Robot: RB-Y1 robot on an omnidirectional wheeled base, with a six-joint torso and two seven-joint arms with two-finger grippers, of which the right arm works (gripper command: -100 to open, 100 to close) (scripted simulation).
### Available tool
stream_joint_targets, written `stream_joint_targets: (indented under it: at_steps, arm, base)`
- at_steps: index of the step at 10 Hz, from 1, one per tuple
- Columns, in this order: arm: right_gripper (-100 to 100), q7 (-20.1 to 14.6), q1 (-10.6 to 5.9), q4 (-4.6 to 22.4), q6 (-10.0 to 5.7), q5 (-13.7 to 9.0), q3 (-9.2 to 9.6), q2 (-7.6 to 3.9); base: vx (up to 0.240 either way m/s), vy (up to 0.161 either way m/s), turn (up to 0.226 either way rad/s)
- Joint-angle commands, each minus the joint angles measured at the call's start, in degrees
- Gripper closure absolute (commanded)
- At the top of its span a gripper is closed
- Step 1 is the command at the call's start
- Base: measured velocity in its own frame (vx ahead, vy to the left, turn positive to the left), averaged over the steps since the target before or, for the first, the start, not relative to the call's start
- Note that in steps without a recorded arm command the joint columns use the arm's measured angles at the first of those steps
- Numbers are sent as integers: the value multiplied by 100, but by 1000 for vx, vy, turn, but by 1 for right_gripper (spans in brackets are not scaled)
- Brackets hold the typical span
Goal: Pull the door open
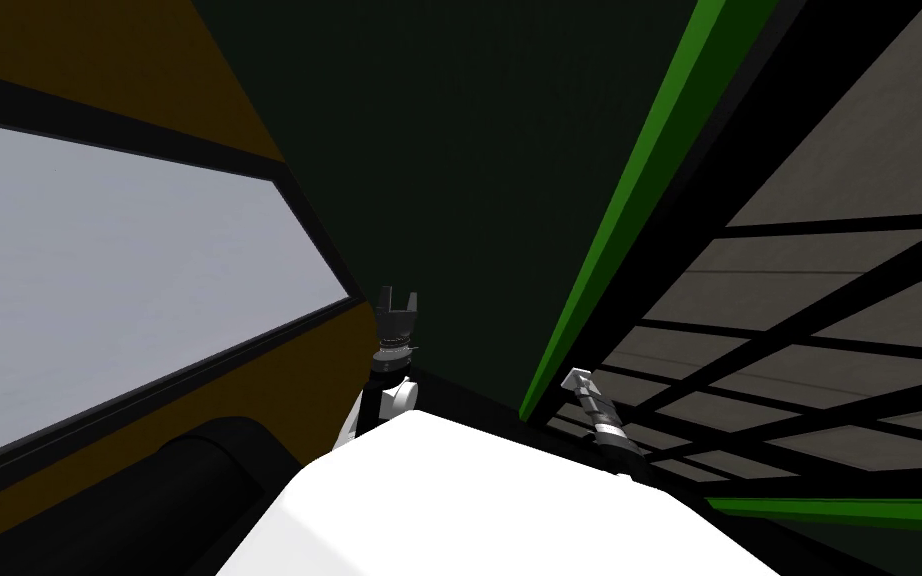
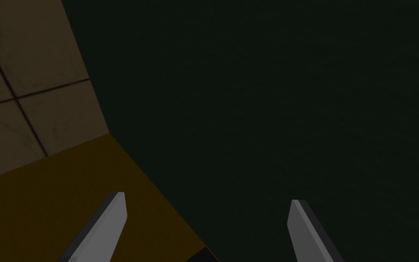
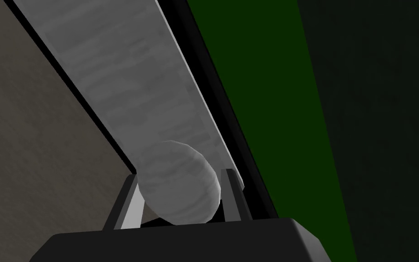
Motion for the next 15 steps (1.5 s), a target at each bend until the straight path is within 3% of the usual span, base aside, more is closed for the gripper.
stream_joint_targets:
  at_steps: [1, 15]
  arm:
    - [100, -180, -1, 11, 2, -22, 53, 34]
    - [100, -2164, -52, 6, 17, -631, 537, -65]
  base:
    - [-25, -6, 8]
    - [-31, -10, 20]
